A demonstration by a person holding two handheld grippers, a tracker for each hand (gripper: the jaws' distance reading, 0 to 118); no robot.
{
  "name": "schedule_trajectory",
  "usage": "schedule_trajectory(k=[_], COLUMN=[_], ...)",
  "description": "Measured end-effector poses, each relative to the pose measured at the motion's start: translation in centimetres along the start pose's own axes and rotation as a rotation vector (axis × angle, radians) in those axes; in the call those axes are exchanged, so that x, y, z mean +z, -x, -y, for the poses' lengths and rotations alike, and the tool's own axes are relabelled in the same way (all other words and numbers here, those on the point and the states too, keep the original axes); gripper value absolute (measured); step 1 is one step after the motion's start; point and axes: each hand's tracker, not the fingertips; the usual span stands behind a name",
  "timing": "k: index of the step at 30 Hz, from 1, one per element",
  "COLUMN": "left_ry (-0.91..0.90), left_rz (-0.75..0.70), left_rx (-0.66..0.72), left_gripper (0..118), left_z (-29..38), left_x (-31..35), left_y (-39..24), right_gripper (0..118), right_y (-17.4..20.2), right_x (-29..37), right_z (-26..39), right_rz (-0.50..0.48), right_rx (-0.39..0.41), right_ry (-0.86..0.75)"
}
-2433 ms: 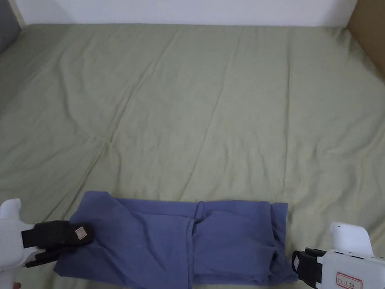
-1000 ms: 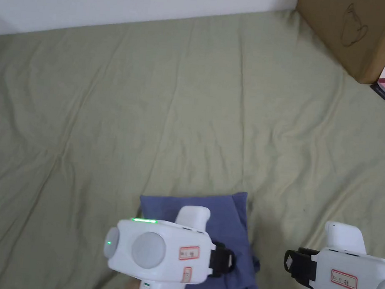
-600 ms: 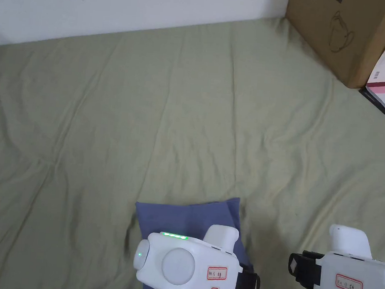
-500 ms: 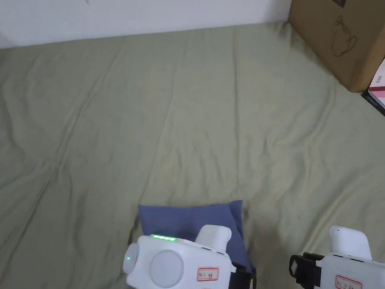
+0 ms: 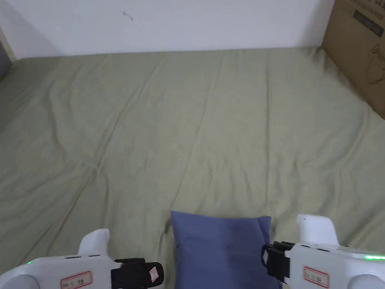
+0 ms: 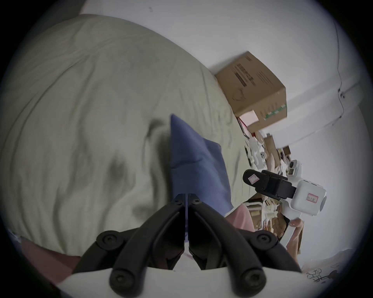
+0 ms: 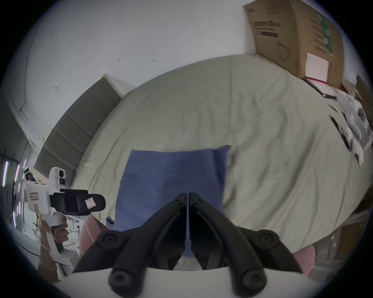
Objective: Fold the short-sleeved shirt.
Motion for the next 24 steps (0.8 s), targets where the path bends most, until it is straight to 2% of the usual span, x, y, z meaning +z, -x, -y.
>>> schedule_trajectory(k=[2, 3, 6, 7, 9, 10, 11, 21, 24], left_ry=[-0.013, -0.030, -0.034, -0.035, -0.019, -0.014, -0.009, 0.154, 0.172], left_rz=[0.007, 0.011, 0.011, 0.026, 0.054, 0.084, 0.105, 0.184, 0.159], left_rx=[0.028, 0.061, 0.123, 0.139, 0.165, 0.171, 0.176, 0.205, 0.120], left_gripper=[5, 13, 73, 82, 86, 92, 94, 96, 95], left_z=[0.3, 0.4, 0.4, 0.4, 0.2, 0.2, -0.1, -1.0, -1.4], left_x=[0.1, 0.1, -0.5, -1.1, -2.0, -2.5, -3.0, -11.9, -13.0], left_y=[1.1, 1.6, 2.9, 3.3, 3.6, 3.6, 3.7, 1.7, 0.9], right_gripper=[2, 2, 2, 2, 2, 2, 2, 2, 2], right_y=[0.7, 0.9, 0.7, 0.5, -0.2, -0.3, -0.4, -0.6, -0.8], right_x=[-1.8, -2.9, -6.0, -6.7, -7.4, -7.1, -6.9, -6.9, -6.8], right_z=[-0.1, -0.1, 0.8, 1.1, 1.3, 1.2, 0.9, 0.9, 0.9], right_rz=[-0.009, 0.010, 0.076, 0.079, 0.070, 0.057, 0.049, 0.046, 0.037], right_rx=[0.009, 0.006, 0.024, 0.019, -0.008, -0.033, -0.040, -0.022, -0.040], right_ry=[0.027, 0.071, 0.148, 0.165, 0.170, 0.161, 0.157, 0.163, 0.164])
